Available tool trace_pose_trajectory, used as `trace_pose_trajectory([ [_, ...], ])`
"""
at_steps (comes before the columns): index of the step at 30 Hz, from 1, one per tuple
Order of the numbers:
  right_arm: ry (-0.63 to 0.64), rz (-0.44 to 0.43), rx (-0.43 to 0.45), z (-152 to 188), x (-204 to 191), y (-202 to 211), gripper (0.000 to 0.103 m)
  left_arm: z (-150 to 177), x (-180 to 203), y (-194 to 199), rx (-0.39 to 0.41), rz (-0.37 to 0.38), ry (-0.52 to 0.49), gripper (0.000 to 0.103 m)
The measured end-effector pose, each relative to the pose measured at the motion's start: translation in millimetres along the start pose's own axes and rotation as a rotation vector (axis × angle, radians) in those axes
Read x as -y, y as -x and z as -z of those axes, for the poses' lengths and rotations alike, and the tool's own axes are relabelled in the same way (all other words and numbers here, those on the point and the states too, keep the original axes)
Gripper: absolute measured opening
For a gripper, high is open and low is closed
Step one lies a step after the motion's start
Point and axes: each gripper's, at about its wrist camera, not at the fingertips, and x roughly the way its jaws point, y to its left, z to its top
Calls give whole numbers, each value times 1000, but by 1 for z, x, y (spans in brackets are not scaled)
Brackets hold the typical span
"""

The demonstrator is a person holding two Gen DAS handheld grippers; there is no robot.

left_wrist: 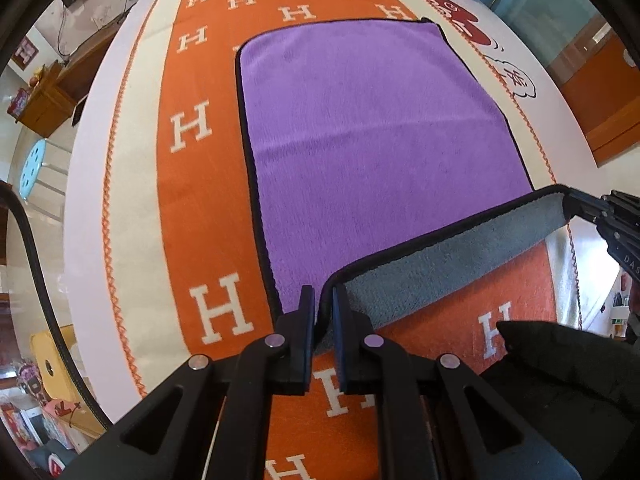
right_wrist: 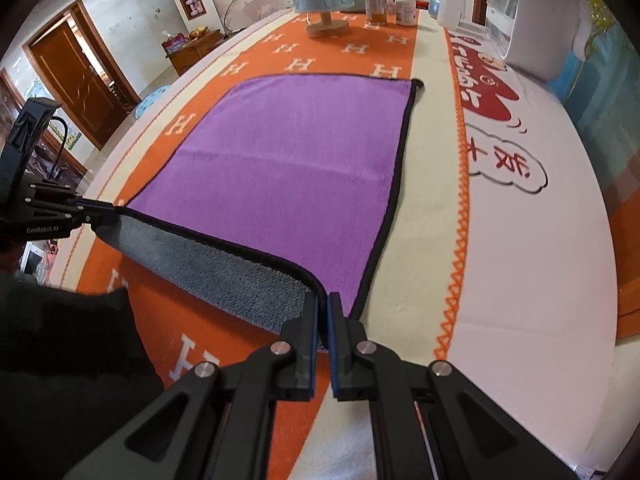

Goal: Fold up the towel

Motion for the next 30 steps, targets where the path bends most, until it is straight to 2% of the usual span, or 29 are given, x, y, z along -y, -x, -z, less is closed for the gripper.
trace_pose_trajectory([
  [12, 44, 28, 109, -53, 7, 20, 4, -48, -13, 41, 101, -61, -41, 6],
  [17, 53, 40, 161, -79, 11, 26, 4, -75, -25, 52, 159, -80, -22, 7],
  [25, 67, 97, 253, -121, 18, 27, 4, -116, -33, 62, 300, -110, 10, 6],
  [30, 67, 159, 314, -140, 23, 16, 4, -131, -37, 52, 381, -119, 66, 5],
])
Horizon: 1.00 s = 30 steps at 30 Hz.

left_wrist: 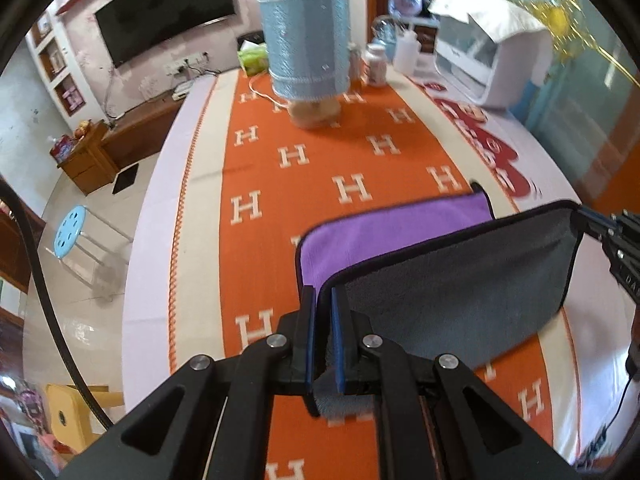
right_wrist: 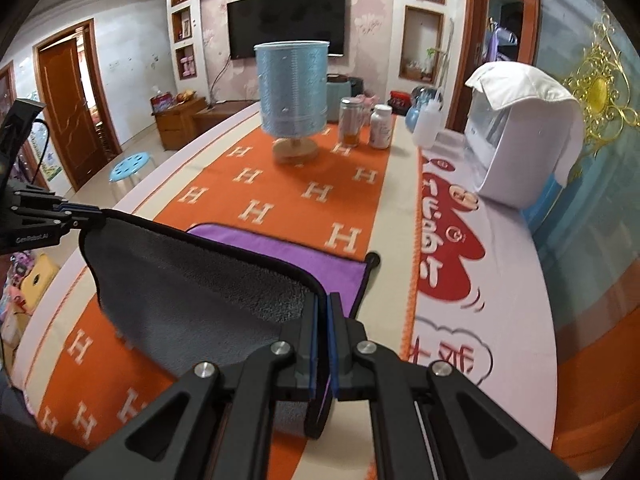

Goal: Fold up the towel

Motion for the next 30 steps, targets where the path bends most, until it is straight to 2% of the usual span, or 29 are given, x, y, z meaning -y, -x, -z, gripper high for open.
trace_pose_trajectory([
  [3, 12, 30, 29, -4, -1, -12, 4, -3, -4, -13, 39, -8, 41, 5],
  [6, 16, 49, 53, -6, 0, -26, 4, -7, -12, -29, 39, 3, 105, 5],
  [11, 12, 55, 89, -4, 3, -50, 4, -8, -23, -51, 88, 26, 201, 6],
  [14, 7, 60, 89, 1, 5, -65, 4, -6, -26, -71, 70, 45, 243, 6],
  [17, -17, 58, 77, 5, 7, -78, 5, -4, -23, -87, 41, 35, 242, 7],
  [18, -26, 56, 73, 7, 8, -82, 6, -3, -22, -90, 34, 30, 240, 10],
  [21, -42, 55, 43, 9, 10, -93, 9, -2, -21, -95, 20, 21, 241, 32],
  [23, -54, 57, 23, 11, 11, -99, 14, -1, -22, -96, 21, 18, 247, 41],
  [24, -63, 59, 16, 12, 11, -100, 21, 0, -22, -96, 18, 18, 248, 50],
  [25, -73, 63, 9, 13, 12, -102, 32, 0, -21, -95, 17, 19, 248, 54],
  [26, -82, 67, 3, 13, 13, -102, 38, 1, -21, -94, 19, 16, 249, 54],
  [27, -93, 71, 1, 13, 14, -102, 48, 1, -21, -92, 19, 12, 248, 56],
  [28, -104, 75, 1, 13, 14, -101, 52, 1, -20, -91, 15, 12, 245, 61],
  [30, -117, 71, 7, 13, 16, -98, 54, 2, -18, -87, 10, 9, 238, 67],
])
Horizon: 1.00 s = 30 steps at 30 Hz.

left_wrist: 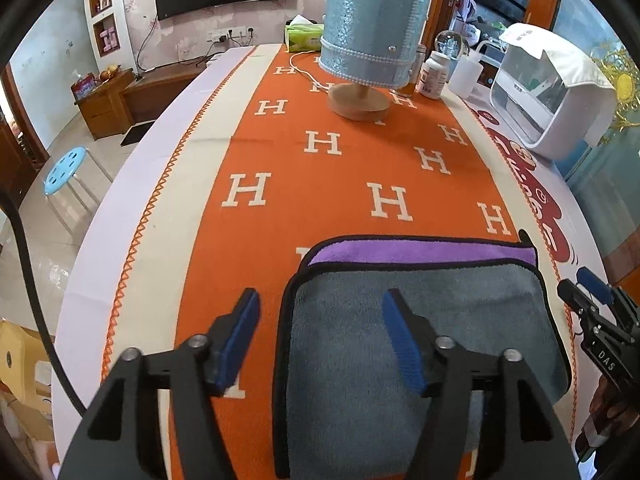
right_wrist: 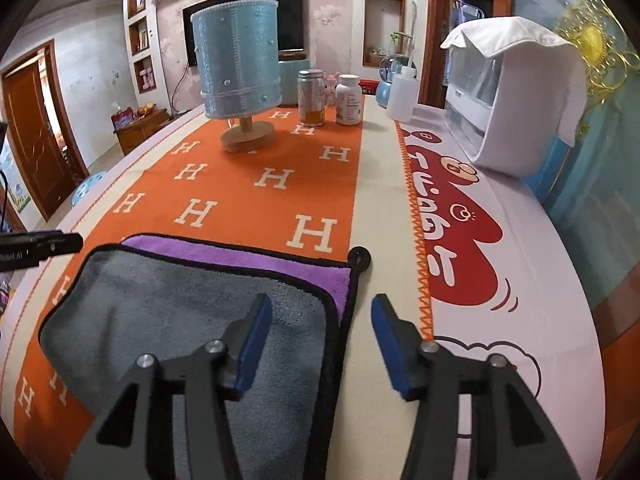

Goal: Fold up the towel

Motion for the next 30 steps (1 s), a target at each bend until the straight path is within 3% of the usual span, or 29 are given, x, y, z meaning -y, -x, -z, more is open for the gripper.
trace_pose_trajectory([
  [11, -38, -11, -47, 5, -6, 27, 64, 27, 12, 33, -36, -31, -42, 72],
  [14, -50, -8, -82, 14, -10, 36, 72, 42, 17, 47, -55, -34, -56, 75],
  [18, -92, -27, -140, 32, -15, 53, 76, 67, 20, 66, -74, -27, -58, 75],
  [22, -139, -34, -191, 54, -19, 72, 87, 94, 21, 86, -100, -23, -53, 75],
  [30, -162, -47, -270, 93, -32, 120, 94, 133, 21, 131, -123, -38, -54, 75],
])
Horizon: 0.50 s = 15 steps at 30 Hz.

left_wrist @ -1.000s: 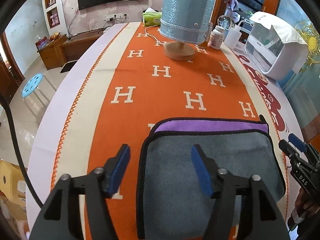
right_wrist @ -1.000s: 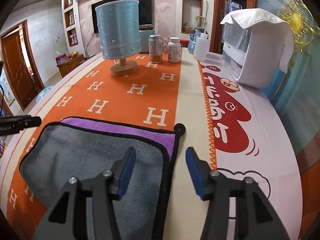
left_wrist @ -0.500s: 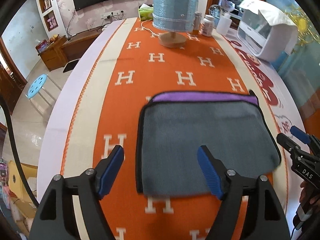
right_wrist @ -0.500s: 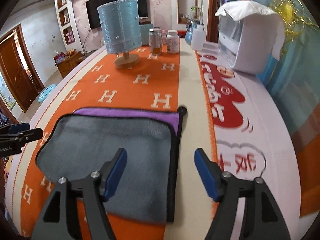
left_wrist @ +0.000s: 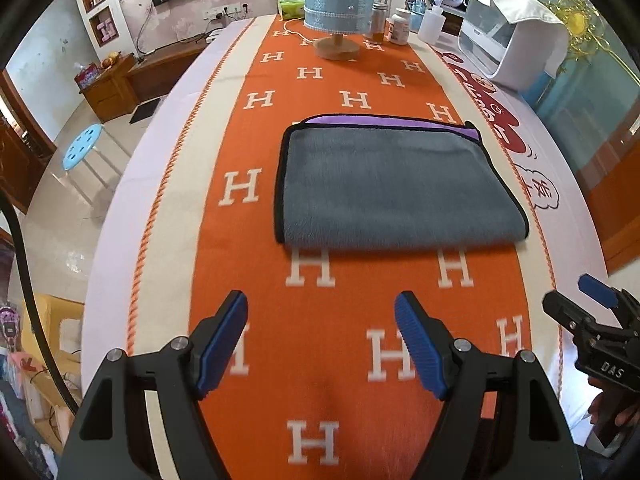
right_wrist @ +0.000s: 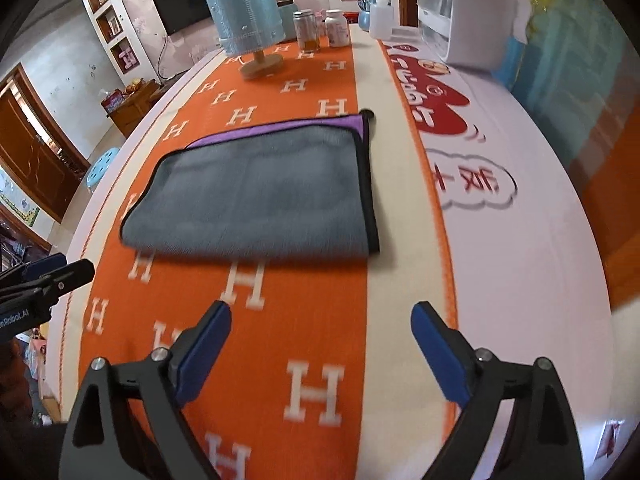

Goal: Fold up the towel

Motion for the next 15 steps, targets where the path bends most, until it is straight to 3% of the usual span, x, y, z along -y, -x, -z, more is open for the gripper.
trace_pose_trajectory([
  [7, -38, 11, -19, 27, 0, 49, 95, 20, 0, 54, 50, 16, 20, 80],
  [15, -72, -35, 1, 47, -11, 116, 95, 43, 8, 115, 99, 34, 32, 85],
])
